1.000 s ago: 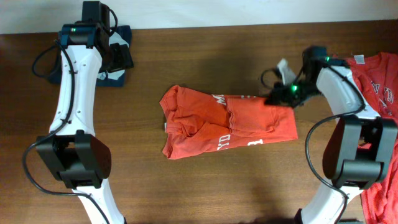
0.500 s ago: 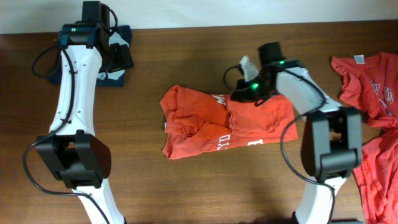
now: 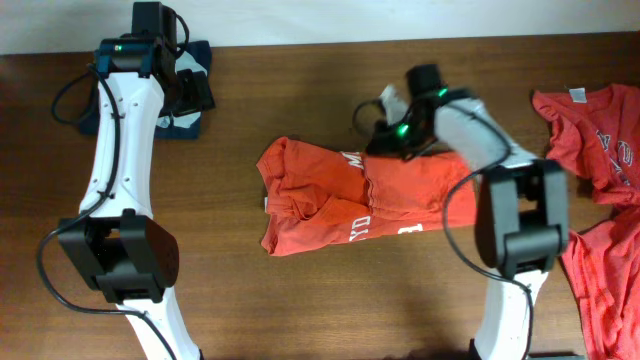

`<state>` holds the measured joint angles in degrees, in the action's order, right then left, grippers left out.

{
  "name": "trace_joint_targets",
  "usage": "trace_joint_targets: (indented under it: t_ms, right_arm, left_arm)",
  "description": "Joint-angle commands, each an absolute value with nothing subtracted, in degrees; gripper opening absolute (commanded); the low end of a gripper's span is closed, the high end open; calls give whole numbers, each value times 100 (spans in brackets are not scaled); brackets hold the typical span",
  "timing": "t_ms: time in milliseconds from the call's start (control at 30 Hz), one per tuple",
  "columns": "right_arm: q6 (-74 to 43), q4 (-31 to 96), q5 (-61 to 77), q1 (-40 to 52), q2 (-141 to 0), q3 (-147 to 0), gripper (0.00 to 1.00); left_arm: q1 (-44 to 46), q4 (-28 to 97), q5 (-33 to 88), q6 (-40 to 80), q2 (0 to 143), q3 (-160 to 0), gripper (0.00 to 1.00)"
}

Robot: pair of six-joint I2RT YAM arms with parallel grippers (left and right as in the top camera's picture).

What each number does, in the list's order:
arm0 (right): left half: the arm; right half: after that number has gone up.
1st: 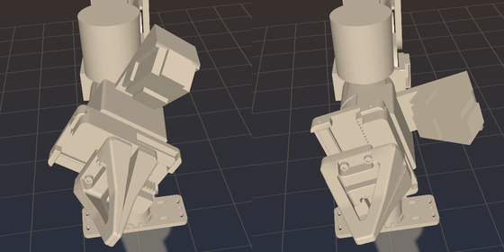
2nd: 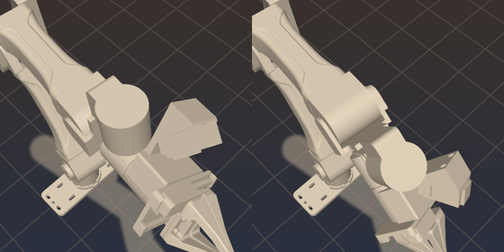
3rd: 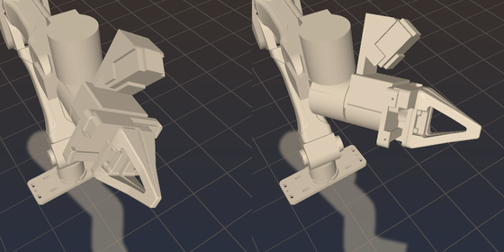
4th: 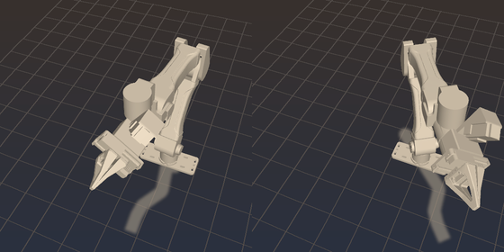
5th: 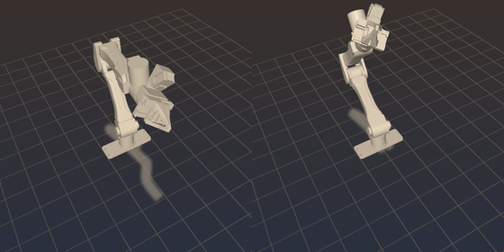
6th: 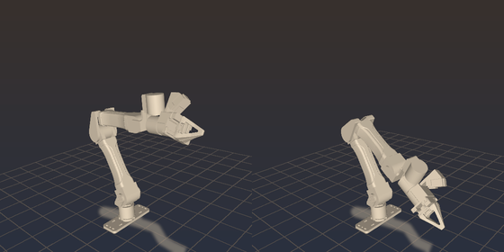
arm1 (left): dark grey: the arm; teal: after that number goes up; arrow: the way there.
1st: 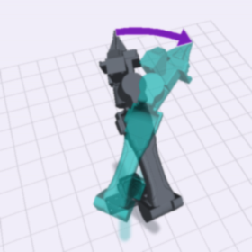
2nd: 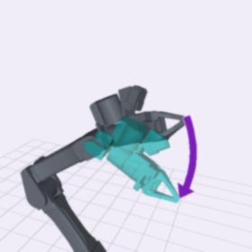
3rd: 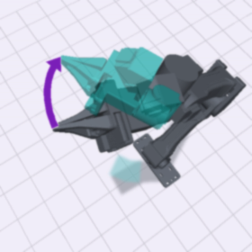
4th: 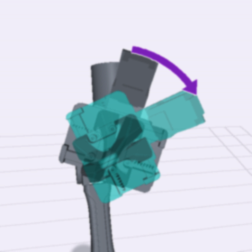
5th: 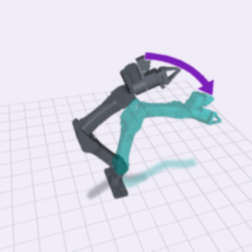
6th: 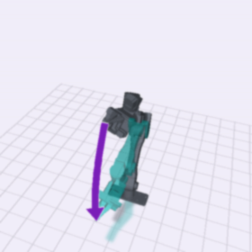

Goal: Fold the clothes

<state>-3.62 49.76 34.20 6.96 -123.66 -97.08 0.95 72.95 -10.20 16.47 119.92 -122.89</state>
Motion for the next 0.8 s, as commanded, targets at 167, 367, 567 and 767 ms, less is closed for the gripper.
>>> trace_joint_targets:
  t_ms: [167, 367, 567, 767]
  right_arm:
    - [438, 7194, 2609, -849, -11292, -11550, 16]
    - [1264, 8079, 1747, -1691, -11362, -11338, 39]
    - [1481, 7618, 1745, -1916, -11397, -10348, 41]
    - [1481, 6390, 2296, -1865, -11397, -8779, 55]
  left_arm:
    - [95, 7290, -1096, 1643, 12031, -12304, 99]
    - [95, 7293, -1096, 1643, 12031, -12304, 99]
    - [95, 7290, -1096, 1643, 12031, -12304, 99]
    - [95, 7290, -1096, 1643, 12031, -12304, 99]
